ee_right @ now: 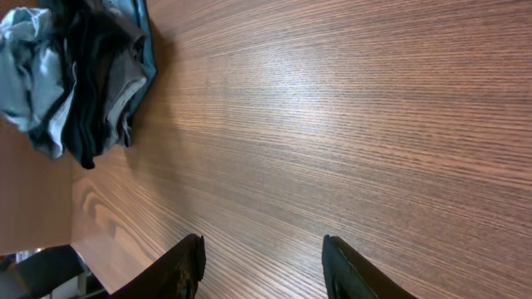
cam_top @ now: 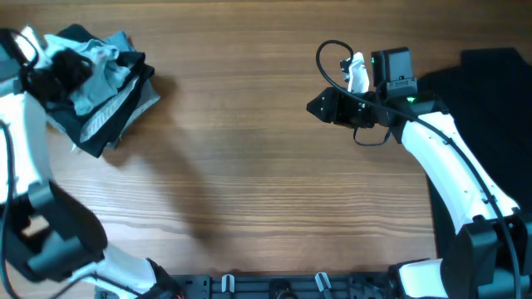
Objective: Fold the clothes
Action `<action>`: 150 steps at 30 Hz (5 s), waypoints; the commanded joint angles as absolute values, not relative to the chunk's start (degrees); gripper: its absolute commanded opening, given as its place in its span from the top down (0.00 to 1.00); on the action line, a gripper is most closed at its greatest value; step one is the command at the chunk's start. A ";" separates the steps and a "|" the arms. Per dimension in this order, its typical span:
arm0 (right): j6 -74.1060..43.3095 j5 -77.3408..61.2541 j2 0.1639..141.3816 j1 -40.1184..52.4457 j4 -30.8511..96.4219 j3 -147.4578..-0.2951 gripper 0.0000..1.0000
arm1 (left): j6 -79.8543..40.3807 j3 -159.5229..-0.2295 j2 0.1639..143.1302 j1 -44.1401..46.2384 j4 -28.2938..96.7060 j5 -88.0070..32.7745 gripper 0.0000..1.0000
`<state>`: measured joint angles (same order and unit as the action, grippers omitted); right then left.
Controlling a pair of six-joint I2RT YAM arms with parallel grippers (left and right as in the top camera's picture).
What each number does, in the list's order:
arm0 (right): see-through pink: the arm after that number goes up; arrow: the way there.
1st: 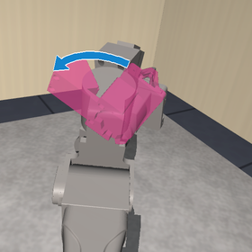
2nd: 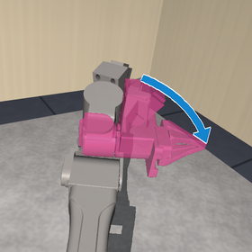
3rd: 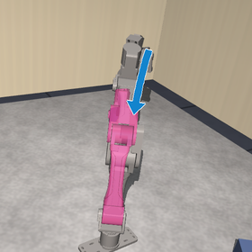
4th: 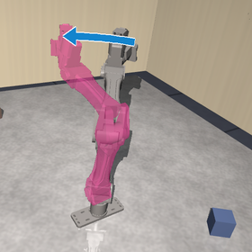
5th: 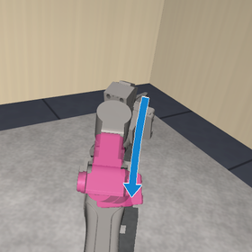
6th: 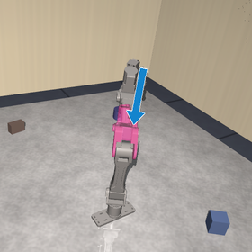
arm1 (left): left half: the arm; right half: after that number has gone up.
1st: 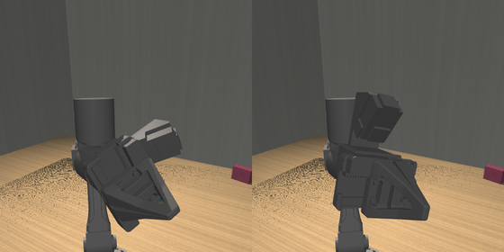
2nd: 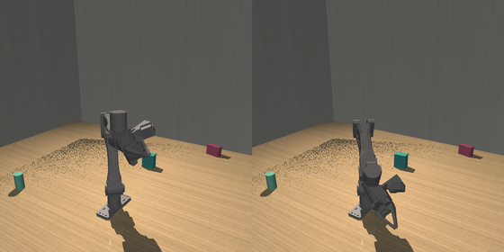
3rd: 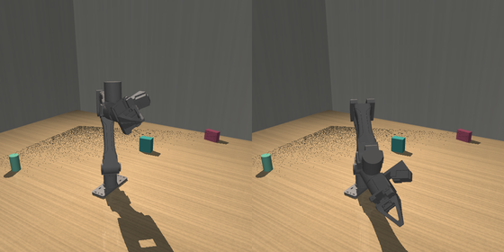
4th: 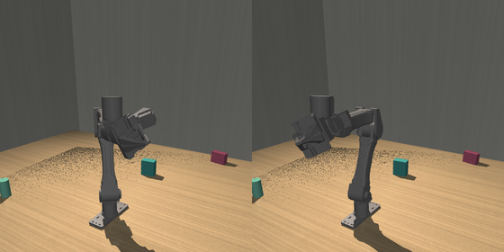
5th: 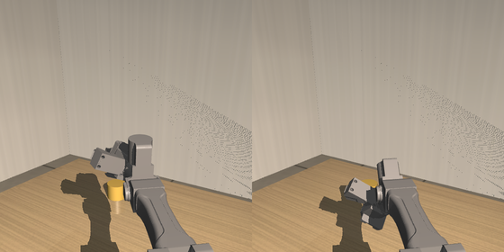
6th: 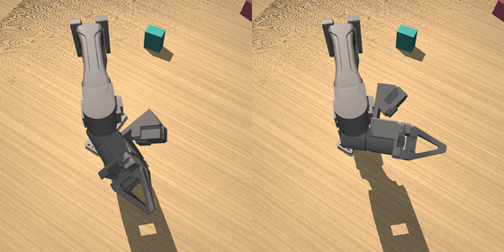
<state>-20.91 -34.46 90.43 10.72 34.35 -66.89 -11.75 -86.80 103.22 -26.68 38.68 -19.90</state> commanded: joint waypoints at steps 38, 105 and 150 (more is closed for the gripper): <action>-0.01 -19.07 31.18 15.38 54.43 -67.77 0.00 | 11.60 -97.51 52.71 -17.15 77.47 -17.04 0.00; 16.51 -16.80 0.27 14.28 -1.48 -0.30 0.00 | 3.81 -41.54 21.10 -8.47 29.26 -19.66 0.00; 16.51 -16.80 0.27 14.28 -1.48 -0.30 0.00 | 2.52 -0.36 0.32 -2.46 2.87 -15.53 0.00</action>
